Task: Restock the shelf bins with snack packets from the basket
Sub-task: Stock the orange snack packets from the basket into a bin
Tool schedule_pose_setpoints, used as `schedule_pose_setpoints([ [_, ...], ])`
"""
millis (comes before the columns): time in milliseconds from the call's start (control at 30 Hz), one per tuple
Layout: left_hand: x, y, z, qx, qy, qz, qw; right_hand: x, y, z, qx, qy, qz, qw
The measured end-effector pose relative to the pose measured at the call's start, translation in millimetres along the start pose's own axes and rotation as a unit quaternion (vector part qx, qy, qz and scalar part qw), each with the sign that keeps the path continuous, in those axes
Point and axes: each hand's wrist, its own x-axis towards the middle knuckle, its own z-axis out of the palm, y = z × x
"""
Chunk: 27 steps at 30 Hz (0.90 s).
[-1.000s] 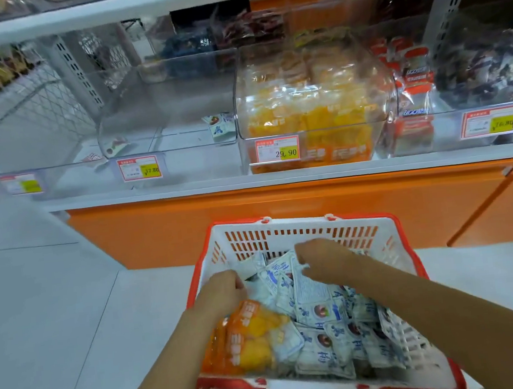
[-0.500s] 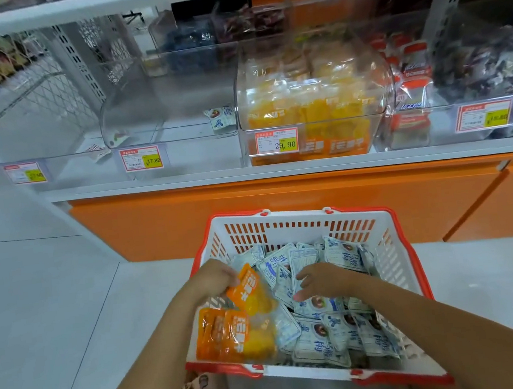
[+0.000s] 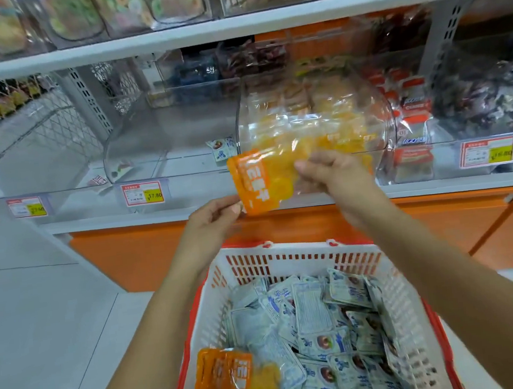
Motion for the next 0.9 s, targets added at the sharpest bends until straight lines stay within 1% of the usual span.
schedule_pose_setpoints([
  [33, 6, 4, 4, 0.051, 0.007, 0.016, 0.999, 7, -20, -5, -0.046, 0.027, -0.057, 0.997],
  [67, 11, 7, 7, 0.092, 0.011, 0.03, 0.995, 12, -40, -10, -0.108, 0.047, -0.125, 0.985],
  [133, 22, 13, 15, 0.142, 0.006, 0.053, 0.988, 24, -74, -18, -0.234, 0.047, -0.236, 0.942],
  [200, 29, 18, 22, 0.175, -0.013, 0.073, 0.982, 31, -100, -20, -0.367, 0.017, -0.284, 0.885],
  [267, 30, 22, 29, 0.185, -0.025, 0.084, 0.979, 38, -115, -20, -0.489, -0.004, -0.299, 0.819],
  [333, 30, 24, 32, 0.179, -0.023, 0.089, 0.979, 43, -125, -19, -0.572, -0.035, -0.282, 0.77],
  [400, 30, 25, 31, 0.186, -0.026, 0.096, 0.977, 47, -126, -18, -0.62, -0.061, -0.274, 0.732],
  [467, 30, 25, 28, 0.195, -0.029, 0.1, 0.975, 52, -120, -15, -0.653, -0.061, -0.273, 0.704],
  [533, 30, 22, 26, 0.193, -0.029, 0.096, 0.976, 57, -111, -13, -0.672, -0.059, -0.259, 0.691],
  [600, 31, 19, 24, 0.183, -0.034, 0.092, 0.978, 63, -98, -13, -0.686, -0.067, -0.224, 0.689],
  [733, 35, 11, 20, 0.188, -0.039, 0.09, 0.977, 70, -69, -17, -0.681, -0.091, -0.149, 0.712],
  [800, 37, 7, 19, 0.185, -0.039, 0.087, 0.978, 71, -60, -19, -0.678, -0.103, -0.131, 0.716],
  [900, 37, 5, 20, 0.183, -0.046, 0.083, 0.978, 70, -55, -17, -0.651, -0.1, -0.104, 0.745],
])
